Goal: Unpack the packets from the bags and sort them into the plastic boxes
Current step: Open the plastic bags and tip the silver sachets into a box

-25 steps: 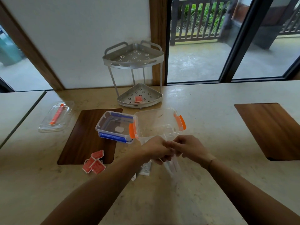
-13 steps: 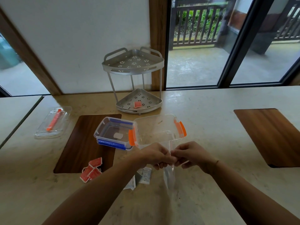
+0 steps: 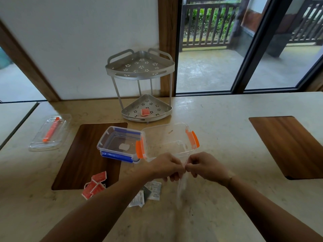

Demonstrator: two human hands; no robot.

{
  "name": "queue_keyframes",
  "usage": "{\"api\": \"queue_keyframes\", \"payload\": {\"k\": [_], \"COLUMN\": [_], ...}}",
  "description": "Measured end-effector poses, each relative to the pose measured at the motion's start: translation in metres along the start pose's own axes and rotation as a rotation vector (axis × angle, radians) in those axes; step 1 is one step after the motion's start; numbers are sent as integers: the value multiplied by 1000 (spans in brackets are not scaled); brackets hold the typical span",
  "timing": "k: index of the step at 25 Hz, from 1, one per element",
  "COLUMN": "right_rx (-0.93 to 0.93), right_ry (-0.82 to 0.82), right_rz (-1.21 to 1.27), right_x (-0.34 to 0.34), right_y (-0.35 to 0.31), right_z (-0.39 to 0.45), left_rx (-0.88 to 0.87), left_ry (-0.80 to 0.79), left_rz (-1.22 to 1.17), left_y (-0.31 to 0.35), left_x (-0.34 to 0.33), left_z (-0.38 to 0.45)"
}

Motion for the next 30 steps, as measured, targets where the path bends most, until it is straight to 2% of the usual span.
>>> {"api": "queue_keyframes", "payload": {"k": [5, 9, 15, 19, 22, 27, 30], "right_rx": [39, -8, -60, -79, -132, -211, -195], "right_ry": [7, -18, -38, -53, -28, -58, -110], "right_rz": [-18, 3, -12, -44, -149, -253, -358], "right_x": [4, 6, 5, 0, 9, 20, 23], "right_y": [-7, -6, -3, -4, 13, 38, 31], "right_z": [2, 1, 4, 8, 5, -2, -3], "left_rx": [-50, -71, -93, -72, -5, -2, -25], "left_ry": [115, 127, 207, 196, 261, 211, 202], "left_rz": [79, 50, 141, 117, 109, 467, 537], "left_y": [7, 10, 13, 11, -12, -21, -10], "left_x": [9, 11, 12, 6, 23, 37, 39], "left_z": [2, 1, -2, -1, -7, -11, -13]}}
Point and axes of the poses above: each hand's wrist, its own z-axis towards the middle knuckle, its own x-axis out of the back of the hand, y = z × x, the point moved 8 cm from there along z, towards the middle knuckle, and after that the axes turned 13 degrees about z, right-handed, at the moved point
